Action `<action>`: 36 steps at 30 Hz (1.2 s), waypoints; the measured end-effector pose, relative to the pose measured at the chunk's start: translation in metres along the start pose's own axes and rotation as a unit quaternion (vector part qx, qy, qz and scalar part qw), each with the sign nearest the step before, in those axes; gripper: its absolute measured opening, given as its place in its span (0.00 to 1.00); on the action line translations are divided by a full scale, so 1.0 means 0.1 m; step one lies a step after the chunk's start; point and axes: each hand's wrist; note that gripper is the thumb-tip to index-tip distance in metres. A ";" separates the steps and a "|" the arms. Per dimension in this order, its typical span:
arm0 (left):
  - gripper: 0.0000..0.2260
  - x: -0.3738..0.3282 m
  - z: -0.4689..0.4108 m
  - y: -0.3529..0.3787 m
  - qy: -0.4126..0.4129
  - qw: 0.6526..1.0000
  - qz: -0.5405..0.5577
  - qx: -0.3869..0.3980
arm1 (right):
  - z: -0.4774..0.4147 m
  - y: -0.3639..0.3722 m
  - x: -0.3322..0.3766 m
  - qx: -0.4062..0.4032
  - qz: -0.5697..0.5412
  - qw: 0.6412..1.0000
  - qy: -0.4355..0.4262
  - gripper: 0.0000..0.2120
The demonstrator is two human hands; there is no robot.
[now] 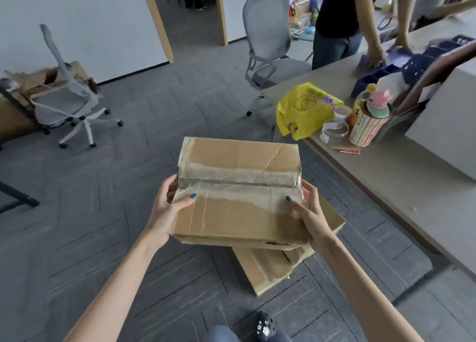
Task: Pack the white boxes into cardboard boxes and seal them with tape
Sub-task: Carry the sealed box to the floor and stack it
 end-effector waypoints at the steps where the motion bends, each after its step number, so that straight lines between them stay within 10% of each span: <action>1: 0.36 -0.01 -0.14 0.04 0.001 1.000 -0.003 0.016 | -0.01 0.01 0.00 -0.021 -0.005 1.000 0.005 0.25; 23: 0.30 0.22 -2.49 0.13 0.005 0.895 -0.112 0.432 | 0.05 1.53 -0.96 -0.407 -0.102 0.908 0.014 0.25; 36: 0.33 2.19 -2.81 0.41 0.024 0.860 -0.130 0.493 | -0.04 1.61 -2.90 -0.467 -0.111 0.877 0.020 0.27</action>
Point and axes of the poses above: each hand's wrist, its own z-axis away from the middle knuckle, its own y-axis out of the palm, x = y × z, and after that the axes turned 4 degrees about z, right-handed
